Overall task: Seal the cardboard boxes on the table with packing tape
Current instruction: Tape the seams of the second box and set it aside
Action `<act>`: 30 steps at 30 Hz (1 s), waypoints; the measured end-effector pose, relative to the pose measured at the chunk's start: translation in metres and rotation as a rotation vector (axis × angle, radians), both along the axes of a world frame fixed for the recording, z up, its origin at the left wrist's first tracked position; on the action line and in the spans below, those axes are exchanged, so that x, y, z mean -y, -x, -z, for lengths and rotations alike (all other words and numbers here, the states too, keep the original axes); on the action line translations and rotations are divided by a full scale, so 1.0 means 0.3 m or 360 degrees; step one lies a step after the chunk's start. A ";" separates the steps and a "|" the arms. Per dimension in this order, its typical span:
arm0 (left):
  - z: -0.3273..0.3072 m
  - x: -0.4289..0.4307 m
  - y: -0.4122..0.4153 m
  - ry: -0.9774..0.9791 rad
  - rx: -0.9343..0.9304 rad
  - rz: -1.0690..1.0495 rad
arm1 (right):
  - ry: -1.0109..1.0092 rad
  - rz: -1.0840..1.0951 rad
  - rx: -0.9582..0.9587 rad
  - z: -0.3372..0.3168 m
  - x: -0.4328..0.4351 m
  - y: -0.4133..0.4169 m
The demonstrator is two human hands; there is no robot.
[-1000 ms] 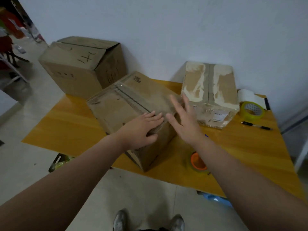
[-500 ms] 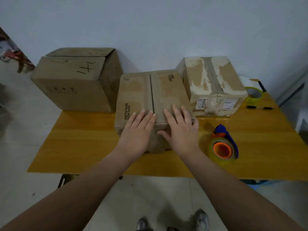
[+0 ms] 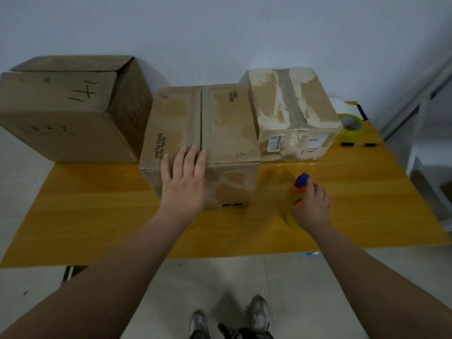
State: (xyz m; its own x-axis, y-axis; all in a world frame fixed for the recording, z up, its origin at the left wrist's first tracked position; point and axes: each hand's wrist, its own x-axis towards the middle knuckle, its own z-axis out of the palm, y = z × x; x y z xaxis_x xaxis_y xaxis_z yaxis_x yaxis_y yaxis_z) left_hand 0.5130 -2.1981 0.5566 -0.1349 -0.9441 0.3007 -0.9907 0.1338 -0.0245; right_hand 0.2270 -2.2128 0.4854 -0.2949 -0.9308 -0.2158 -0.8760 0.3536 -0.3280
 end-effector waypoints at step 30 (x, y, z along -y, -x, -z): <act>-0.347 -0.193 -0.061 -0.1085 -0.1885 -0.0056 | 0.0899 -0.0132 0.1006 -0.285 -0.234 -0.416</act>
State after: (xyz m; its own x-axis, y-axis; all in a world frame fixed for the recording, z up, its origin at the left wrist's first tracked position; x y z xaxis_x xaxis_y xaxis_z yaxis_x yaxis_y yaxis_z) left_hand 0.5311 -2.1402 0.6607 -0.0977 -0.9477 -0.3038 -0.3752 -0.2477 0.8932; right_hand 0.3518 -2.1425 0.5710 -0.2015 -0.9616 0.1864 -0.4847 -0.0675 -0.8720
